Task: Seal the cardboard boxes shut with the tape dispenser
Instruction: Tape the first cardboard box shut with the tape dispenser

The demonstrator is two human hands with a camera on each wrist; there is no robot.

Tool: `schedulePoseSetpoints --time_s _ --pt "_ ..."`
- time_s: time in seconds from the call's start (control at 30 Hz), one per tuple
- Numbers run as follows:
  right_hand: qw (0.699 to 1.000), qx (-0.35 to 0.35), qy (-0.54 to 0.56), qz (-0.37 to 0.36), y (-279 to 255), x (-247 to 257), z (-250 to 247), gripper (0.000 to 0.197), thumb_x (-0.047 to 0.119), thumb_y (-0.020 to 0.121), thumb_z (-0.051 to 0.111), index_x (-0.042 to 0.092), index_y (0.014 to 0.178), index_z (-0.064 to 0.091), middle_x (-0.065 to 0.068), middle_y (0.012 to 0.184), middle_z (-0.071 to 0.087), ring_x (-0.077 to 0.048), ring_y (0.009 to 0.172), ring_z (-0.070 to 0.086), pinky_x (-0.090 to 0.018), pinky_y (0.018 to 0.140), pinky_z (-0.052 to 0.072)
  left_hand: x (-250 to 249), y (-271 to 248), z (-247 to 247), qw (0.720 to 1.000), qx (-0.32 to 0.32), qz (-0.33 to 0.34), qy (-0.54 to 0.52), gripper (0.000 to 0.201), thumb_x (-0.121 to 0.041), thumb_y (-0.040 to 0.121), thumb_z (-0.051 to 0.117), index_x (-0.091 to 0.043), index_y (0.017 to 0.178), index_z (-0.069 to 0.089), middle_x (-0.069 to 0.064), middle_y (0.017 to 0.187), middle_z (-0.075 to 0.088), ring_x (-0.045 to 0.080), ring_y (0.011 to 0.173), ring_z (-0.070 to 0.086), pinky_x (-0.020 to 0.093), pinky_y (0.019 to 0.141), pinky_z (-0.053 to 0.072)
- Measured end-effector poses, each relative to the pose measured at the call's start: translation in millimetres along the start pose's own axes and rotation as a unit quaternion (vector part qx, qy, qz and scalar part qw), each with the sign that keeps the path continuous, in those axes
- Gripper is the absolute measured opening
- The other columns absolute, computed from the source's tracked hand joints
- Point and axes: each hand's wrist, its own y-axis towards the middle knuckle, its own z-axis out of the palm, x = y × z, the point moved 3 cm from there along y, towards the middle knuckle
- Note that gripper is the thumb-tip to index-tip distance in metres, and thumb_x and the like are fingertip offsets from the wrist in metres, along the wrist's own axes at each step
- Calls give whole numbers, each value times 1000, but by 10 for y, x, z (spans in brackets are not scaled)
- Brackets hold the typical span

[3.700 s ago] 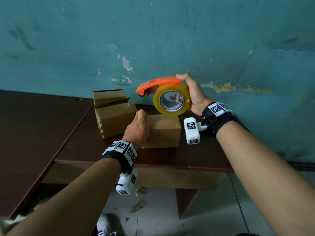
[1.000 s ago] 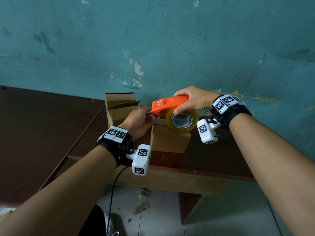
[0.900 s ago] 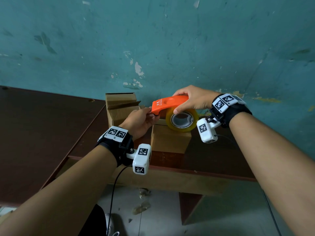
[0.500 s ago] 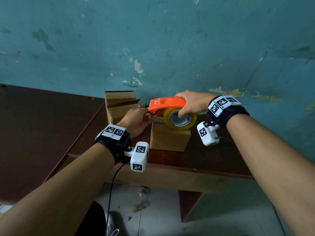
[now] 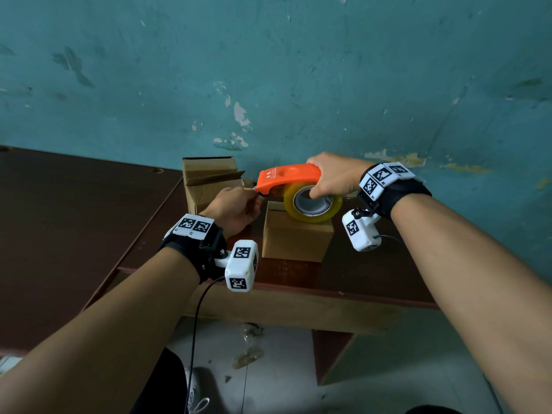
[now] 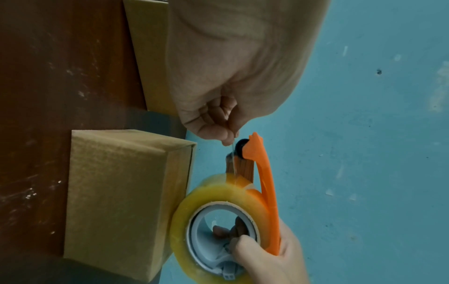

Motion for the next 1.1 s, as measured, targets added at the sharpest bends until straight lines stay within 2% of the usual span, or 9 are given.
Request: schedulePoseSetpoints --time_s 0.17,0.33,0.53,0.67,0.87,1.1 --pt "1000 -8 -6 -5 -9 27 -36 28 18 84 79 11 104 62 -9 81 65 -23 63 59 -38 61 47 19 13 -36 1000 -5 6 -16 20 -5 110 47 0 119 64 6 84 64 10 72 57 20 60 49" --pt "1000 -12 -10 -8 -23 15 -9 26 16 86 77 10 104 60 -10 82 63 -23 63 59 -38 61 47 78 23 -12 999 -9 9 -30 19 -5 109 49 0 116 65 7 83 63 11 71 57 21 63 47" --pt "1000 -23 -20 2 -18 -58 -16 27 16 86 77 9 107 61 -12 84 63 -24 64 58 -37 61 46 106 102 -163 999 -23 -11 -42 13 -11 109 52 -6 109 64 3 80 63 9 69 56 19 58 47" --pt "1000 -23 -20 3 -12 -97 7 28 16 87 78 9 108 61 -13 86 64 -24 66 59 -36 62 46 173 105 -241 999 -24 -16 -33 15 -12 109 52 -6 113 65 2 83 64 10 74 57 20 64 48" --pt "999 -31 -15 9 36 -143 57 26 18 85 78 10 104 61 -12 84 64 -23 64 58 -37 62 46 249 178 -355 998 -46 -32 -26 15 -11 109 53 -6 109 67 2 84 63 8 72 56 19 62 48" --pt "999 -49 -3 15 88 -138 104 29 15 84 77 5 105 62 -12 81 60 -25 64 54 -35 61 42 450 238 -315 998 -60 -31 2 16 -13 109 56 -4 112 69 2 85 65 10 76 58 23 70 49"
